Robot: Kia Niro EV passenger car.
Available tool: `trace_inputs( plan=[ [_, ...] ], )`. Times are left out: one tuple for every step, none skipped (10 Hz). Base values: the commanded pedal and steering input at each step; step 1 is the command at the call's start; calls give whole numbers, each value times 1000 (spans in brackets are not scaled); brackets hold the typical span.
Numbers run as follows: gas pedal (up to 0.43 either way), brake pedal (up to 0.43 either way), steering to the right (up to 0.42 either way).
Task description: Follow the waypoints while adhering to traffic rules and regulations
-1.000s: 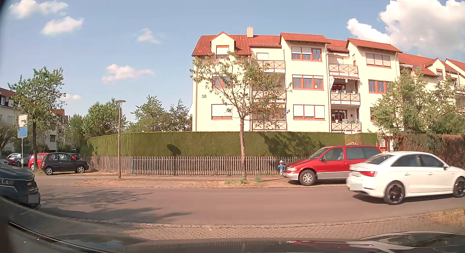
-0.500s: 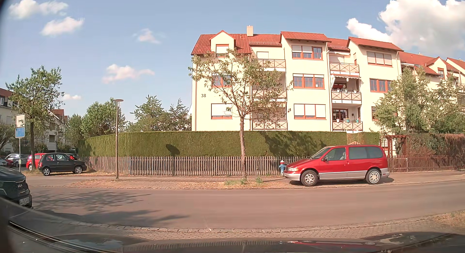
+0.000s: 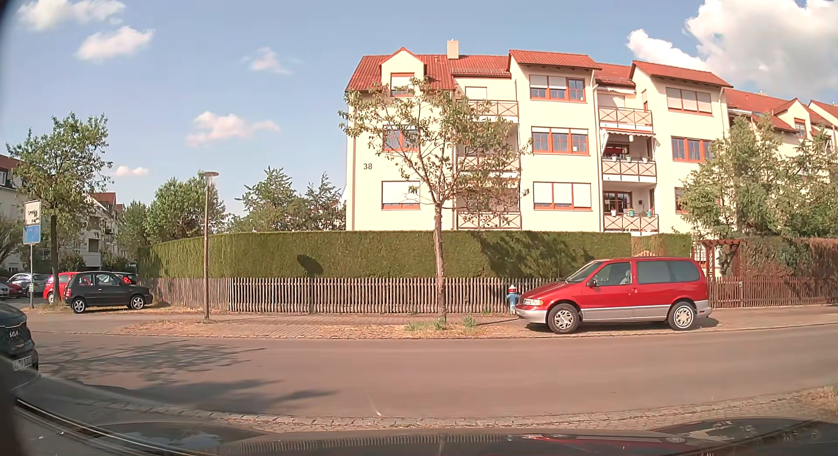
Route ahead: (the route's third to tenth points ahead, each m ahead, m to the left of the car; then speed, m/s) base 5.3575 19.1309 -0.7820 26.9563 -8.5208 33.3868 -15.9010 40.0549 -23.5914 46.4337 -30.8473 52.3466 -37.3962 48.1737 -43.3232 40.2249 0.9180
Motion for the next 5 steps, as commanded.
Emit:
trace_inputs(
  plan=[
    [0, 134, -27],
    [0, 152, -27],
    [0, 165, -27],
    [0, 165, -27],
    [0, 165, -27]
  ],
)
